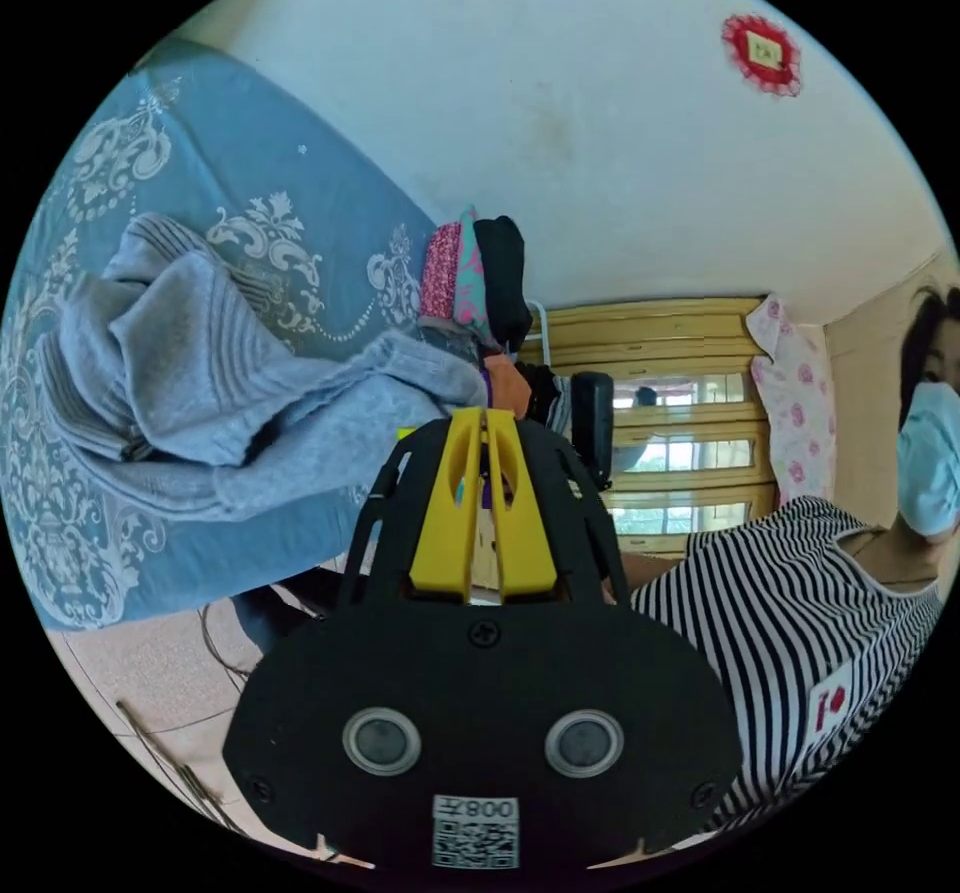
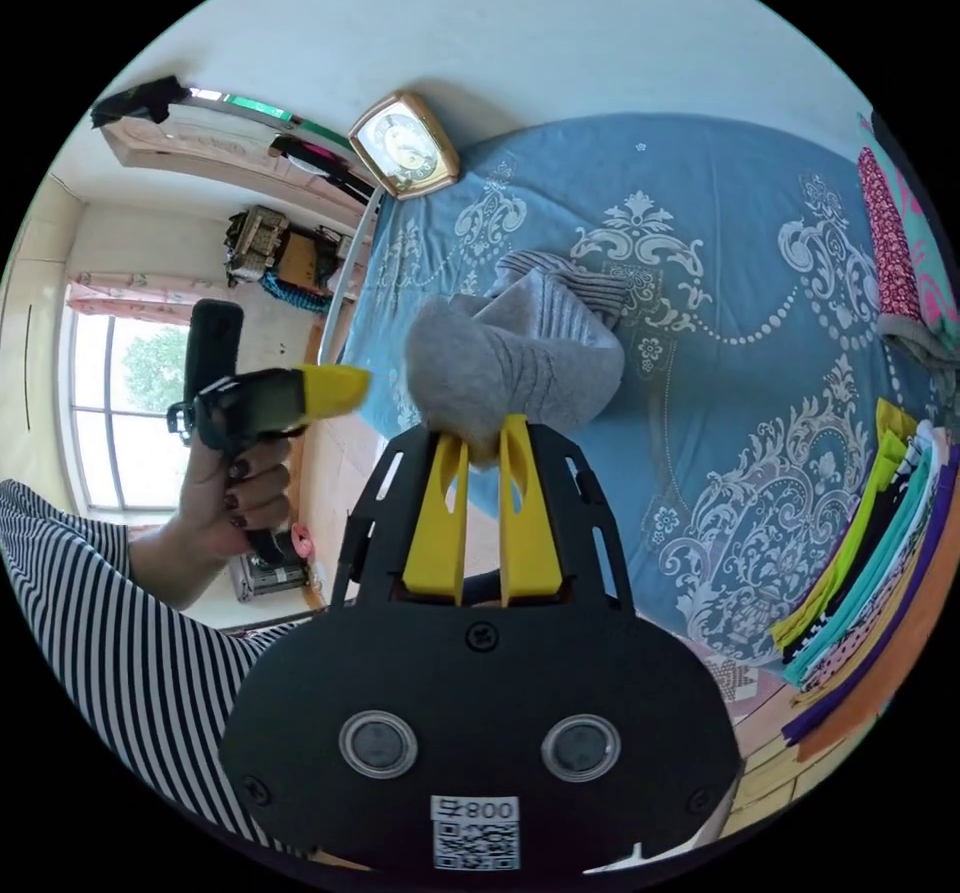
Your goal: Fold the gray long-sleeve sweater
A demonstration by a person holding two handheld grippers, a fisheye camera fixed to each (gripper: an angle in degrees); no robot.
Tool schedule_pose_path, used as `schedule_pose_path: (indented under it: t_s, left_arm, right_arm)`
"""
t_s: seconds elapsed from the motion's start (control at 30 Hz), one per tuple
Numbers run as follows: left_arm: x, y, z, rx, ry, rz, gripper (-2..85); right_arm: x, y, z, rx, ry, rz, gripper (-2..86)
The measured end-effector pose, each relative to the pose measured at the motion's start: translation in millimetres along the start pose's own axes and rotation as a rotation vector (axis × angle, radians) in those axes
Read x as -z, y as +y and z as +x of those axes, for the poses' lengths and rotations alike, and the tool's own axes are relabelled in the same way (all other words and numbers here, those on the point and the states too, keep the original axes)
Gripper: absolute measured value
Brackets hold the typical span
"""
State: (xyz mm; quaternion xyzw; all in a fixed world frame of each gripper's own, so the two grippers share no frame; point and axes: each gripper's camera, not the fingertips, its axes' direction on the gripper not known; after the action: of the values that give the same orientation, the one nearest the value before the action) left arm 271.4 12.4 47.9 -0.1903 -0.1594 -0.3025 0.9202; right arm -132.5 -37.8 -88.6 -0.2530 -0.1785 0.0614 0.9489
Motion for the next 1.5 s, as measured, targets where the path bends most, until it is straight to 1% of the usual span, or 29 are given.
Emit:
schedule_pose_path:
  t_s: [0.07, 0.1, 0.17, 0.2, 0.27, 0.4, 0.43, 0.53, 0.6, 0.7, 0.77, 0.87, 0.97, 1.13, 1.3, 1.4, 1.5]
  left_arm:
    - [22, -4, -31, 0.08, -0.104, 0.064, 1.7]
    - [26, -5, -41, 0.096, -0.131, 0.074, 2.1]
    - [33, -10, -86, 0.217, -0.243, 0.073, 3.9]
    - [32, -12, -97, 0.235, -0.252, 0.065, 4.5]
    - [26, -21, -137, 0.342, -0.277, 0.027, 6.6]
    - [12, -33, -175, 0.432, -0.302, -0.031, 7.3]
    - [8, -37, -184, 0.453, -0.337, -0.065, 7.3]
    - [-3, -40, -202, 0.481, -0.413, -0.156, 5.1]
    - [-3, -37, -208, 0.497, -0.439, -0.175, 2.9]
    - [6, -24, -210, 0.481, -0.403, -0.124, 1.2]
    - [21, -9, -206, 0.462, -0.354, -0.041, 0.9]
    - [38, 10, -201, 0.453, -0.384, 0.017, 1.1]
    - [46, 27, -206, 0.47, -0.418, 0.013, 2.2]
    - [48, 50, -224, 0.517, -0.401, -0.008, 5.2]
    - [55, 81, -238, 0.557, -0.378, -0.026, 3.5]
    - [72, 110, -238, 0.557, -0.314, 0.028, 2.2]
    - [101, 144, -227, 0.513, -0.201, 0.145, 1.6]
  right_arm:
    - [8, 7, 11, -0.02, -0.01, -0.001, 5.9]
    - [13, 11, 17, -0.033, -0.012, 0.001, 5.8]
    - [19, 17, 25, -0.034, -0.005, -0.006, 5.9]
    - [22, 20, 30, -0.032, 0.0, -0.014, 5.9]
    - [26, 26, 36, -0.028, 0.004, -0.022, 5.9]
    - [32, 41, 52, -0.013, 0.016, -0.043, 5.9]
    - [34, 45, 58, -0.01, 0.019, -0.048, 5.9]
    - [40, 57, 77, -0.01, 0.019, -0.056, 5.9]
    - [44, 65, 89, -0.008, 0.024, -0.058, 5.9]
    - [54, 80, 111, -0.002, 0.02, -0.062, 5.9]
    - [61, 90, 123, 0.006, 0.019, -0.06, 5.9]
    - [74, 107, 145, 0.031, 0.007, -0.057, 5.9]
    - [85, 123, 167, 0.065, 0.002, -0.056, 5.9]
    - [102, 160, 214, 0.078, 0.002, -0.054, 5.9]
    - [115, 195, 258, 0.08, 0.009, -0.052, 5.9]
    - [127, 217, 285, 0.071, 0.007, -0.04, 5.9]
    - [144, 239, 309, 0.076, 0.011, -0.028, 5.8]
